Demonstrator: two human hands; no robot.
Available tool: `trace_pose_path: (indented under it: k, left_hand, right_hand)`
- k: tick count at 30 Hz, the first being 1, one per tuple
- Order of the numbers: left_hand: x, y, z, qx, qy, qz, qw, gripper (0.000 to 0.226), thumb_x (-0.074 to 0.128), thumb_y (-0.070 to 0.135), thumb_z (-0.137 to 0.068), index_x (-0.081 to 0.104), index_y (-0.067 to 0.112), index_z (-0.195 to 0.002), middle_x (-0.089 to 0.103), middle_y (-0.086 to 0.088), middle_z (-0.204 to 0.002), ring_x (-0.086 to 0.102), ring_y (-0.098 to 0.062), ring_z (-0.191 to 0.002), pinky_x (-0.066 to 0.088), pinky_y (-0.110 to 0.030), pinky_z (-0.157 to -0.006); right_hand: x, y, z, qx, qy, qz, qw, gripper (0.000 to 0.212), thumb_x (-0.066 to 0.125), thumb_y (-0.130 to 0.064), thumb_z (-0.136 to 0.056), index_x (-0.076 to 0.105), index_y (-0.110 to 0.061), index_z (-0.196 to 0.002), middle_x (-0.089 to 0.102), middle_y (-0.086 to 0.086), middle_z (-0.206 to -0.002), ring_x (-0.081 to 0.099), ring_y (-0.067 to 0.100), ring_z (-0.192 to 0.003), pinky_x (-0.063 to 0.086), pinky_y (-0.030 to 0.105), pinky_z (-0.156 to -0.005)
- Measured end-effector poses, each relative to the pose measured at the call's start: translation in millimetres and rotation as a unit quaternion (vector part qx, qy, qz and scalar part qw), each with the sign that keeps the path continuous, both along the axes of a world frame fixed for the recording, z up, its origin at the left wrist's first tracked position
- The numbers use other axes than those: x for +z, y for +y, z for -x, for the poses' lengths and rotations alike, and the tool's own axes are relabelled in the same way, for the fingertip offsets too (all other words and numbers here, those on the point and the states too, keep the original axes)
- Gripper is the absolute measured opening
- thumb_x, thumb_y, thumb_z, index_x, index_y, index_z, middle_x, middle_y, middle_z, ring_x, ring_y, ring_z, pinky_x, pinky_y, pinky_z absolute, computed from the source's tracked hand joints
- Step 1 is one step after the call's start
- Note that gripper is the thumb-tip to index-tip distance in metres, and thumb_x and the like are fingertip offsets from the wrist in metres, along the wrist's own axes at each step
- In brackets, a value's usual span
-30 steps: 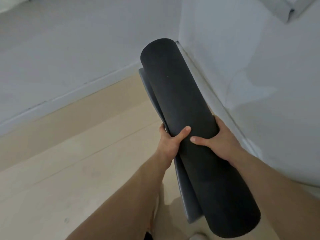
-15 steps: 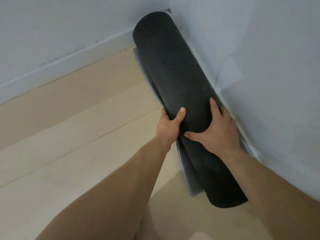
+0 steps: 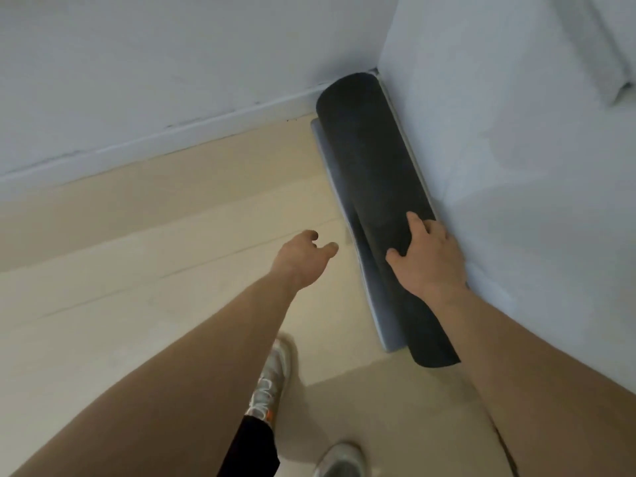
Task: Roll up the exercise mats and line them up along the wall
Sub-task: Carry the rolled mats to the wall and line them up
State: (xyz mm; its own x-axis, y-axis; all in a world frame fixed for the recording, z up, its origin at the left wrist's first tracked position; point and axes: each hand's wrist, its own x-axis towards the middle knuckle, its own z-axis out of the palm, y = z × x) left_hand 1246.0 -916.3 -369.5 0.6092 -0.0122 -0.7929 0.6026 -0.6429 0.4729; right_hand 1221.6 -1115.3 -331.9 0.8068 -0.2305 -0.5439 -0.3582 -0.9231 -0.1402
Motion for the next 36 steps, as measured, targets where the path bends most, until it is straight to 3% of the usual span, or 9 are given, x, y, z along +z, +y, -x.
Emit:
trace_pose_path:
  k: [5,9,21,27,36]
  left_hand:
    - [87,67,45,-0.006,-0.001,-0.081,0.997,0.057,0.055,0.043,-0.102,0.045,0.019,-0.153,0.06,0.0,-0.144,0.055,-0.026,-0.131,0.043,-0.035,-0.105]
    - [151,106,76,-0.05,-0.016,-0.138,0.989,0.057,0.053,0.043,-0.103,0.042,0.021,-0.154,0.058,0.0,-0.145,0.055,-0.025,-0.132,0.045,-0.039,-0.106]
    - [269,246,189,-0.013,-0.097,-0.145,0.985,0.053,0.054,0.041,-0.102,0.047,0.019,-0.15,0.058,-0.001,-0.144,0.054,-0.023,-0.131,0.046,-0.039,-0.105]
    - [301,356,329,0.036,-0.097,-0.172,0.98,0.056,0.051,0.042,-0.103,0.041,0.018,-0.153,0.055,-0.003,-0.147,0.053,-0.024,-0.133,0.046,-0.041,-0.104]
    - [328,497,638,0.254,-0.03,-0.201,0.946,0.05,0.046,0.038,-0.107,0.043,0.017,-0.152,0.054,-0.003,-0.149,0.051,-0.023,-0.135,0.044,-0.038,-0.107]
  right_hand:
    - [86,50,11,0.059,0.0,-0.039,0.997,0.073,0.059,-0.043,-0.1,0.025,-0.022,-0.162,0.037,0.014,-0.157,0.044,0.038,-0.137,0.045,0.049,-0.104]
    - [143,93,27,0.118,0.007,-0.048,0.992,0.067,0.058,-0.041,-0.1,0.03,-0.022,-0.158,0.043,0.012,-0.149,0.047,0.037,-0.131,0.047,0.048,-0.099]
    - [250,254,115,0.222,0.001,-0.022,0.975,0.061,0.058,-0.039,-0.098,0.04,-0.023,-0.154,0.044,0.01,-0.149,0.047,0.036,-0.132,0.047,0.049,-0.101]
    - [282,385,218,0.314,0.012,-0.046,0.948,0.059,0.056,-0.039,-0.098,0.042,-0.023,-0.153,0.043,0.008,-0.149,0.047,0.034,-0.131,0.045,0.043,-0.1]
    - [306,575,452,0.539,0.043,-0.055,0.84,0.059,0.052,-0.041,-0.1,0.038,-0.024,-0.155,0.041,0.006,-0.152,0.047,0.032,-0.132,0.044,0.043,-0.101]
